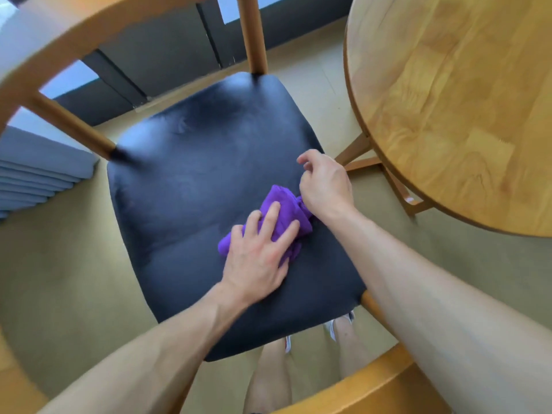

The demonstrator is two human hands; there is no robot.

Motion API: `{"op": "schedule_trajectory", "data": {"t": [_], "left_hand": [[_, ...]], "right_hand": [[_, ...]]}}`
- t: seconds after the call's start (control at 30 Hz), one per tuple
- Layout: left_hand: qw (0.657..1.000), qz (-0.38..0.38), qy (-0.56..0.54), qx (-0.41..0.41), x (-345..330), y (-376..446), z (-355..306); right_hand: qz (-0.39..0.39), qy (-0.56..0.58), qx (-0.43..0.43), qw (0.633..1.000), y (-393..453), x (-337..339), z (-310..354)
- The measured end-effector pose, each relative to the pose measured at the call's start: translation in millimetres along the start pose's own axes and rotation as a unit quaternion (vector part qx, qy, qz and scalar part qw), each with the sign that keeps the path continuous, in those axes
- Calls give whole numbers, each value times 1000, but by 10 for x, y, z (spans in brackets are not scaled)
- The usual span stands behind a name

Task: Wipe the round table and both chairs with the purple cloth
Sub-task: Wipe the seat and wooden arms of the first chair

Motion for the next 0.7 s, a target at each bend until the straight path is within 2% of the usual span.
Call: {"op": "schedule_trajectory", "data": {"t": [0.1, 0.13, 0.23, 0.3, 0.33, 0.4, 0.47, 0.53, 0.57, 0.63, 0.7], "left_hand": [[998, -23, 11, -56, 92, 291, 210], [999, -24, 18, -23, 146, 443, 378], [979, -50, 5, 199, 291, 789, 725], [964, -50, -7, 262, 262, 821, 490], [968, -51, -13, 247, 235, 794, 260], [988, -46, -35, 146, 154, 661, -302], [997, -4, -62, -51, 28, 420, -907], [967, 51, -60, -244, -60, 195, -1233], [952, 64, -47, -296, -78, 179, -1224], [954, 58, -26, -293, -64, 364, -1019], [979, 30, -20, -199, 2, 647, -692]], "right_hand": [[37, -6, 87, 995, 181, -5, 42], [59, -3, 118, 991, 244, -18, 99], [136, 3, 186, 973, 452, -122, 277], [168, -24, 196, 966, 600, -148, 331], [185, -39, 195, 962, 663, -143, 331], [213, -64, 206, 953, 716, -129, 320], [212, -81, 229, 947, 686, -88, 311], [196, -80, 240, 947, 635, -77, 224], [186, -76, 241, 950, 605, -72, 156], [159, -57, 217, 962, 529, 2, -22], [123, -23, 153, 980, 421, 152, -250]]}}
Point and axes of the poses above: each hand's wrist, its own y-axis towards the middle knuckle, its own x-axis out of the back of the hand, z = x × y, the point moved 8 cm from there along y, towards the middle knuckle
